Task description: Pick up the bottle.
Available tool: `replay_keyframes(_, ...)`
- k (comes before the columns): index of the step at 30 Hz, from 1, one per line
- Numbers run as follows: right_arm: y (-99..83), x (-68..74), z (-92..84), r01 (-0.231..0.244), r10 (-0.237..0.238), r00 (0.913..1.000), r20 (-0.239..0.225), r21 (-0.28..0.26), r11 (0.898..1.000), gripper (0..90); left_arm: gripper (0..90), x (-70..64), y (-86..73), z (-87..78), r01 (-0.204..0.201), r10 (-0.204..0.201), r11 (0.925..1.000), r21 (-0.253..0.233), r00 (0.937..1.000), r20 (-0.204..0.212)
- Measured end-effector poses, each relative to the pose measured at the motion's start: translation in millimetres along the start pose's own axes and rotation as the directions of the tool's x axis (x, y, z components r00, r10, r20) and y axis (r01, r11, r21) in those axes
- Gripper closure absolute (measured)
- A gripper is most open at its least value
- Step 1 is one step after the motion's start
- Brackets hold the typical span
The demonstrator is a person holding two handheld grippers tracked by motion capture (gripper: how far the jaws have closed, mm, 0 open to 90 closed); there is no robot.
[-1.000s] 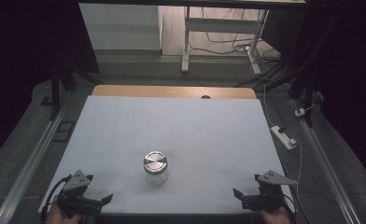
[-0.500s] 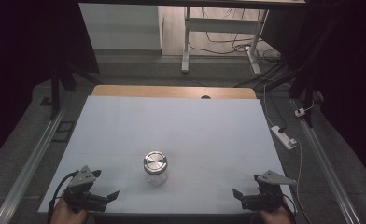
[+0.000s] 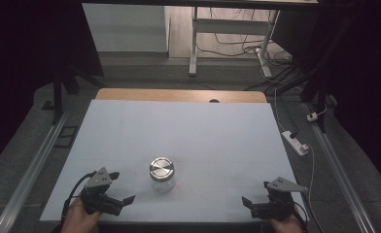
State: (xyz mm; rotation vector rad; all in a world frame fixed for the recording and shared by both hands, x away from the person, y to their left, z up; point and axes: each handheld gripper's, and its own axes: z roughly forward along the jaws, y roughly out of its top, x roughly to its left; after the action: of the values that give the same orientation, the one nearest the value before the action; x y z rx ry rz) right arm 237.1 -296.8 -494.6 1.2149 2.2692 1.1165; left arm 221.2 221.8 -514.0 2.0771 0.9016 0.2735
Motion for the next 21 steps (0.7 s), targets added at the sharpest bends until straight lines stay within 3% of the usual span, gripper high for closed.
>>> replay_keyframes(11, 0.1, 0.4, 0.2, 0.006, -0.006, 1.0, -0.002, 0.002, 1.0, 0.0, 0.0, -2.2, 19.0, 23.4, -0.046, 0.046, 0.9989, 0.002, 0.9985, 0.03)
replay_keyframes(21, 0.2, 0.4, 0.5, 0.008, -0.008, 1.0, -0.005, 0.004, 1.0, 0.0, 0.0, -5.8, 35.5, 44.9, -0.094, 0.093, 0.9949, 0.036, 0.9946, 0.046)
